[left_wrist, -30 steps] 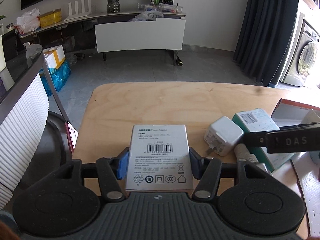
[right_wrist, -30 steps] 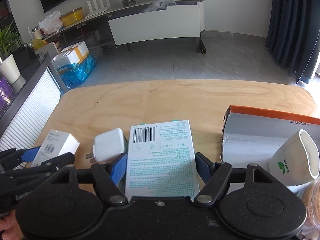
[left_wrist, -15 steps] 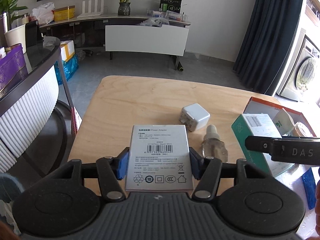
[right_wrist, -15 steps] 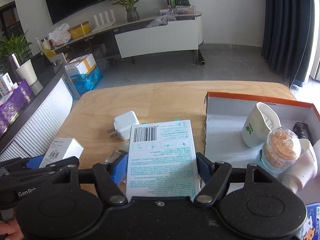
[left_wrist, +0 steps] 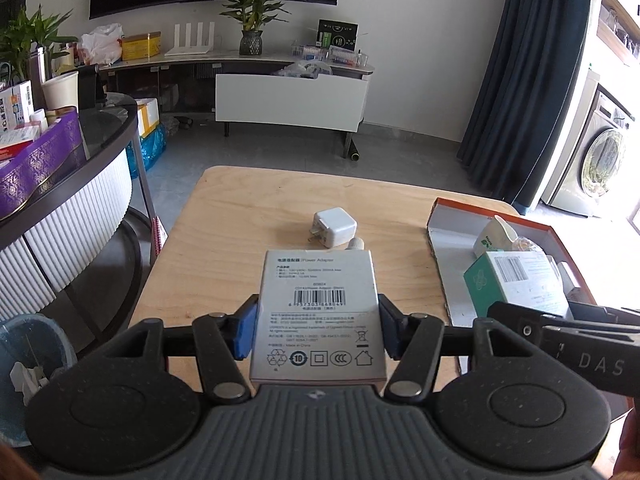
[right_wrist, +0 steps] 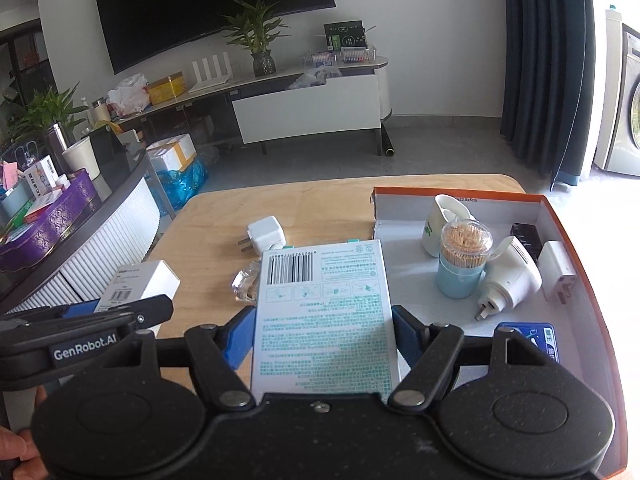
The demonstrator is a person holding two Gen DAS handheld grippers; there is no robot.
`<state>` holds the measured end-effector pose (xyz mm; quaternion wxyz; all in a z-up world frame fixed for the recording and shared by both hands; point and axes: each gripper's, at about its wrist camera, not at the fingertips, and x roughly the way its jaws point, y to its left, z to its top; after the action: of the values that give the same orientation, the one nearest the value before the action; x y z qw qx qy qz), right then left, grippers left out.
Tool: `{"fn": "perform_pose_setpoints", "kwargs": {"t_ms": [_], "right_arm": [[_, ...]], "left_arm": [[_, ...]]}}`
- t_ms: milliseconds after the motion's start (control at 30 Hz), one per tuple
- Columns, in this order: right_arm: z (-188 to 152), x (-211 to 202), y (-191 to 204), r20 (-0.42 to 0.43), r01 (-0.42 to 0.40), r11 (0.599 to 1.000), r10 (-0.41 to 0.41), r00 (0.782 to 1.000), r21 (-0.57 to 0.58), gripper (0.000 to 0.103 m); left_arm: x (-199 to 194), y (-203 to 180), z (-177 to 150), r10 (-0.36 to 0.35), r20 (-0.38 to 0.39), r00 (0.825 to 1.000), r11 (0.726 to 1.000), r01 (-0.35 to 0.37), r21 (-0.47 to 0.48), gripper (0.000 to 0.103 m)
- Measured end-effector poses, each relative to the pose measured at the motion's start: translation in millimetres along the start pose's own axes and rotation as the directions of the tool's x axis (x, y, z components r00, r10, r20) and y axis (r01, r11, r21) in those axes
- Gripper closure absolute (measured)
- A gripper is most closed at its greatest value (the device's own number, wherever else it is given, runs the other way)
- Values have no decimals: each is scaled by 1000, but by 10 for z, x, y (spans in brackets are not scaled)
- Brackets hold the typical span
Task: Organize rigid objects
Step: 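Lift the white box with the left gripper while the right gripper carries the teal box toward the cardboard box, then carry the white box with the left gripper while the right gripper carries the teal box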
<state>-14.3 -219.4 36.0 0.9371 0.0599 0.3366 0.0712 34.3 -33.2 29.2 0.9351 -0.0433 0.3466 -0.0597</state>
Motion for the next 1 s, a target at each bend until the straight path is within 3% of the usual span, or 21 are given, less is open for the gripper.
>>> {"fn": "perform_pose_setpoints", "kwargs": {"t_ms": [467,1000], "right_arm": [[-177,-538,-49,86,8,1000,-7,996,-1,17],[-332,-867,-301,131,40,998,-45,990,39,17]], "left_arm": [[-292,-150,-155,-14,41,999,1000,13,18,43],[-450,-412,-303,-73,61,995,996,70,58,43]]}}
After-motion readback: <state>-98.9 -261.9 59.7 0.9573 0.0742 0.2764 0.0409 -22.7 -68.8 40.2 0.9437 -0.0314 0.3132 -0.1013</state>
